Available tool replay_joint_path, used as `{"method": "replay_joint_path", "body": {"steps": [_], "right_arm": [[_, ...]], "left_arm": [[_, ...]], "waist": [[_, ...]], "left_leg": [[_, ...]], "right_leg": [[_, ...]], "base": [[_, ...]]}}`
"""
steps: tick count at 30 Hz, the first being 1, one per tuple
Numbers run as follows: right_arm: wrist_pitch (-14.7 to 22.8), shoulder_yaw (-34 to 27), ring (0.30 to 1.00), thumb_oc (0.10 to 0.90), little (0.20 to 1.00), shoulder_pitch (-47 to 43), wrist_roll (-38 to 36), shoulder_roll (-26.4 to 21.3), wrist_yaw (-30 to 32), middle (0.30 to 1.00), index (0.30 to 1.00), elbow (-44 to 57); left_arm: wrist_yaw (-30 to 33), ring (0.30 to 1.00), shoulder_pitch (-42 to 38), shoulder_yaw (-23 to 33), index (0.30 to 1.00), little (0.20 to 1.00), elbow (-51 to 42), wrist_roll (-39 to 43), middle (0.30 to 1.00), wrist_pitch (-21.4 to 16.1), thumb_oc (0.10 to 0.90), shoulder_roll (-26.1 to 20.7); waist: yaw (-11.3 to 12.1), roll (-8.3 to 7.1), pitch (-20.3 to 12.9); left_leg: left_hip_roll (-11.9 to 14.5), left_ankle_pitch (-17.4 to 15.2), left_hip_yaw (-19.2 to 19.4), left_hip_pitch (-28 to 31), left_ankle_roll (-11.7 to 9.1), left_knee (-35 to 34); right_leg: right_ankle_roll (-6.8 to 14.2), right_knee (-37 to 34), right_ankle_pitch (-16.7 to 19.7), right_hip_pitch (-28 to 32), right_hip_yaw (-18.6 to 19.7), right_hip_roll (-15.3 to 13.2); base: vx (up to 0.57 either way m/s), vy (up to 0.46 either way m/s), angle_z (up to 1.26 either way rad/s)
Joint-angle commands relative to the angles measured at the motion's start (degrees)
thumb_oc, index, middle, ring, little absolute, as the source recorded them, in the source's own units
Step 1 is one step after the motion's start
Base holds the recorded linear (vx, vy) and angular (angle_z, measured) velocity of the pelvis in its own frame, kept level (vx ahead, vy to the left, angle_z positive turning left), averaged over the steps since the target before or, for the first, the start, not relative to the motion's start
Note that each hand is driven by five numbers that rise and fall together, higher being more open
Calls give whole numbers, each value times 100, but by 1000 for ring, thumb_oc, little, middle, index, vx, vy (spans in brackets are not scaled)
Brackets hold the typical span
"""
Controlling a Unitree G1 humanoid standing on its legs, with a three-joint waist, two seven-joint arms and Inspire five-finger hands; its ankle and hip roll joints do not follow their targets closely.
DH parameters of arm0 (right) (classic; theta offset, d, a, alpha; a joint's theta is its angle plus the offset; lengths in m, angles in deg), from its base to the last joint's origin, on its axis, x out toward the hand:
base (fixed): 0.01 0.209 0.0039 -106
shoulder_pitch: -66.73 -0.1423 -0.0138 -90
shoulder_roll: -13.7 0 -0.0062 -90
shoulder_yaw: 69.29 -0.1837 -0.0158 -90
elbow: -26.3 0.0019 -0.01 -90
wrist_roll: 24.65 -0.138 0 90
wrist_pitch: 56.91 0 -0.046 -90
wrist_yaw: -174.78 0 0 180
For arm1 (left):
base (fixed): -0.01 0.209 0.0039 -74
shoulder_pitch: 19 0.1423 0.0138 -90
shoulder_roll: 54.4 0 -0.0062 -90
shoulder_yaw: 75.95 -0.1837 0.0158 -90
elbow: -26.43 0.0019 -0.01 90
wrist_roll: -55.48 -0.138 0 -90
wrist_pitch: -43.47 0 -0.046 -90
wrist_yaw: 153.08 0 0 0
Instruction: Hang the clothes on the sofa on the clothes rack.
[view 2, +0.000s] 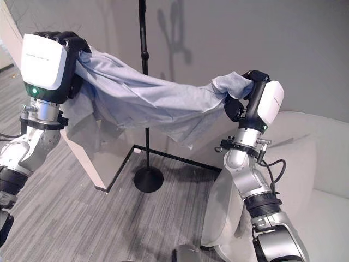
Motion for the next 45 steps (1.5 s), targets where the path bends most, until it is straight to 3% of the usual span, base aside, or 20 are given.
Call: {"method": "replay_joint_path", "body": {"steps": [1,5,7,11,12,14,15,17,20,25,28,29,32,36,39,41,42,43,44,45], "right_arm": [[191,-168,300,400,300,-923,544,-791,440,300,300,-96],[308,-225,300,400,300,-848,551,-1070,331,300,300,-39],[424,-290,300,400,300,-884,398,-1494,363,300,300,-190],[409,-66,300,400,300,-1248,382,-2016,587,300,300,-539],[296,276,300,400,300,-1580,393,-2219,675,300,300,-1031],[215,444,300,400,300,-1814,490,-2429,796,300,300,-1273],[194,466,300,400,300,-1945,473,-2425,943,300,300,-1455],[157,530,300,400,300,-2167,280,-2492,983,300,300,-1926],[108,1000,300,400,300,-2578,-37,-2430,719,300,300,-2648],[123,2152,300,400,300,-3264,-247,-2277,288,300,300,-3877],[110,2436,300,400,300,-3452,-360,-2002,87,300,300,-4409],[63,2697,300,400,300,-3494,-404,-1688,-119,300,300,-4923],[37,2727,300,400,300,-3432,-405,-1546,-168,300,300,-5081],[-88,2706,300,400,300,-3117,-344,-1027,-390,300,300,-5257],[-147,2435,300,400,300,-2642,-365,-511,-380,300,300,-4913],[-199,2072,300,400,300,-2002,-135,-241,-401,300,300,-3798],[-200,2072,300,400,300,-2001,-135,-242,-402,300,300,-3795],[-198,1922,300,400,300,-1773,-57,-156,-388,300,300,-3461],[-199,1922,300,400,300,-1772,-57,-156,-388,300,300,-3460],[-180,1614,300,400,300,-1309,57,106,-343,300,300,-2773]], "left_arm": [[659,300,-887,-169,300,300,281,-269,300,378,400,-617],[509,300,-1310,-596,300,300,387,-377,300,318,400,-917],[480,300,-1724,-972,300,300,690,-331,300,316,400,-970],[405,300,-2208,-1432,300,300,906,-311,300,329,400,-1060],[396,300,-2409,-1669,300,300,1056,-327,300,328,400,-1000],[508,300,-2614,-1794,300,300,1105,-460,300,500,400,-1152],[565,300,-2687,-1834,300,300,1037,-500,300,557,400,-1248],[611,300,-2752,-1715,300,300,852,-475,300,759,400,-1510],[699,300,-3155,-1924,300,300,1233,-342,300,757,400,-1153],[397,300,-3711,-2786,300,300,2143,-19,300,756,400,-568],[295,300,-3737,-2972,300,300,2650,107,300,693,400,-193],[127,300,-3573,-3073,300,300,3248,324,300,631,400,191],[70,300,-3485,-3034,300,300,3421,422,300,602,400,359],[-89,300,-2820,-2673,300,300,3961,728,300,512,400,781],[-2,300,-1889,-1737,300,300,3885,1346,300,437,400,1168],[110,300,-801,-745,300,300,3201,1940,300,292,400,1330],[109,309,-798,-742,309,309,3198,1939,309,293,406,1330],[144,361,-476,-449,361,361,2967,2098,361,216,441,1372],[143,552,-474,-449,552,552,2965,2098,552,216,568,1372],[213,775,190,82,775,775,2472,2436,775,51,717,1513]], "waist": [[142,-184,-633],[117,-240,-941],[-43,-229,-930],[-52,-226,-764],[17,-237,-774],[102,-213,-836],[166,-175,-847],[333,-106,-881],[272,-18,-1083],[180,-48,-1254],[183,-48,-1218],[172,-49,-1205],[170,-37,-1190],[158,-9,-1104],[164,-15,-989],[146,-20,-890],[139,-21,-912],[130,-26,-909],[129,-26,-911],[128,-26,-895]], "left_leg": [[369,-379,-307,17,-334,-288],[628,-880,-377,162,-354,410],[670,-619,-101,-562,-562,2179],[819,-592,356,-1375,-255,3265],[676,-819,486,-1628,-222,3120],[329,-976,226,-1673,-354,2452],[106,-774,-60,-1688,-436,1824],[67,-222,-337,-1562,-538,518],[362,318,-383,-808,-486,-683],[372,258,-313,-692,-478,-694],[371,260,-284,-716,-462,-694],[366,236,-267,-676,-433,-694],[368,230,-260,-677,-424,-694],[363,222,-270,-708,-387,-694],[365,213,-279,-731,-354,-694],[369,174,-262,-706,-322,-694],[368,184,-269,-734,-325,-694],[368,175,-271,-742,-316,-694],[368,175,-271,-743,-316,-694],[369,146,-272,-715,-305,-694]], "right_leg": [[212,-920,1694,623,381,-285],[-80,-976,1310,1134,335,-205],[-199,-1149,1248,1605,188,-262],[-335,-1163,1146,1703,193,-228],[-323,-1215,1091,1751,226,-302],[-279,-1247,1100,1735,351,-336],[-238,-1247,1108,1707,410,-319],[-201,-1179,1004,1715,331,-306],[-237,-1253,883,1902,278,-272],[-212,-1415,779,2020,328,-361],[-195,-1326,786,1942,358,-363],[-184,-1399,818,1980,402,-372],[-179,-1424,827,1978,420,-373],[-160,-1492,879,1937,482,-368],[-185,-1533,883,1902,499,-370],[-223,-1532,866,1915,557,-353],[-221,-1539,877,1892,551,-355],[-238,-1551,876,1888,570,-351],[-238,-1552,877,1887,569,-351],[-279,-1585,868,1925,615,-345]], "base": [[436,-194,49],[554,-196,49],[381,-128,39],[110,-34,30],[241,59,-9],[190,129,-6],[117,149,-8],[100,108,-15],[211,72,-37],[175,77,-14],[109,53,-2],[114,36,-5],[87,23,-15],[41,3,-7],[16,-8,-9],[-10,-15,-6],[-2,-11,-16],[-2,-4,-21],[4,-10,-12],[0,0,0]]}}
